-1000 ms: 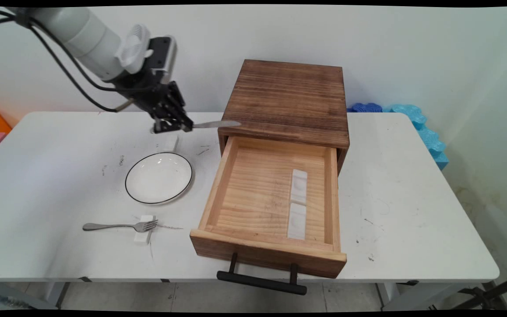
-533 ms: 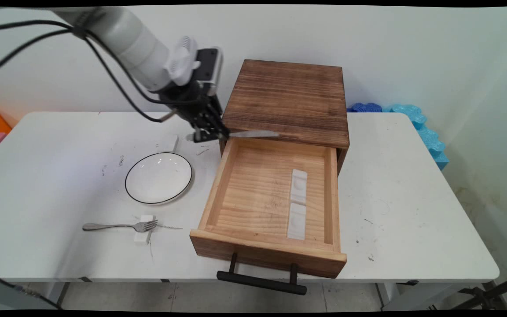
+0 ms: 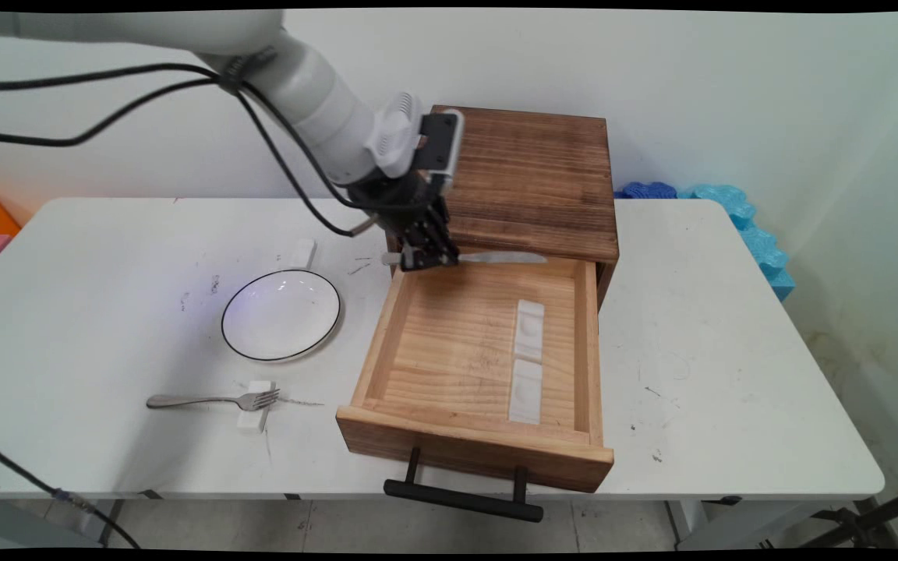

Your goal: Place the picked object into the drawer

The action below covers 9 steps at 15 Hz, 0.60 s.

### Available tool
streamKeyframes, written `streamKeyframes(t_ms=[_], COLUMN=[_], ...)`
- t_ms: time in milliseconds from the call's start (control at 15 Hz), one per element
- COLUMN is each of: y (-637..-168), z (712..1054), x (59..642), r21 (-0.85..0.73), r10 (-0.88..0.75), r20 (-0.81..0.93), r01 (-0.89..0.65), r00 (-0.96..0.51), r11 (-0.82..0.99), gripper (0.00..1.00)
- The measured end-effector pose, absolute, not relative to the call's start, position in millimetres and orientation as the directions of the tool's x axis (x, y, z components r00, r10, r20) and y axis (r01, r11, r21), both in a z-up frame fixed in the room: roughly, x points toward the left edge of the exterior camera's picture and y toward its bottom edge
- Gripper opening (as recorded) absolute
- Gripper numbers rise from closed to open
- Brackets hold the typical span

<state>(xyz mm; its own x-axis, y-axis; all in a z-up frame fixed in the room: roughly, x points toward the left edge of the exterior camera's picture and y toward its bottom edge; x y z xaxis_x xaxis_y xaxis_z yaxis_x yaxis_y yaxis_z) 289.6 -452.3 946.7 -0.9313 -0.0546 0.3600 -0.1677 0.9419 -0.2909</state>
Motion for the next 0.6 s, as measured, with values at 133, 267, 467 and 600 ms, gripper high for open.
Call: streamKeyframes(t_ms=[133,267,467,600], y=[-455.5,-458.6,-463.3,-466.0], z=[941.8,937.4,930.7,926.3], x=[279.2,269.7,257.0,251.3], r21=[-0.291,-0.291,-0.293,-0.294], r10=[-0.045,-0.035,-0.021,-0.014], r20=[0.359,0.358,0.356,0.353], r01=[-0.157,-0.147,-0.133,-0.125], r00=[-0.932,-0.933,-0.934,-0.936], r11=[0.944,0.945,0.947,0.948], gripper=[0.00,0.00,0.00,0.00])
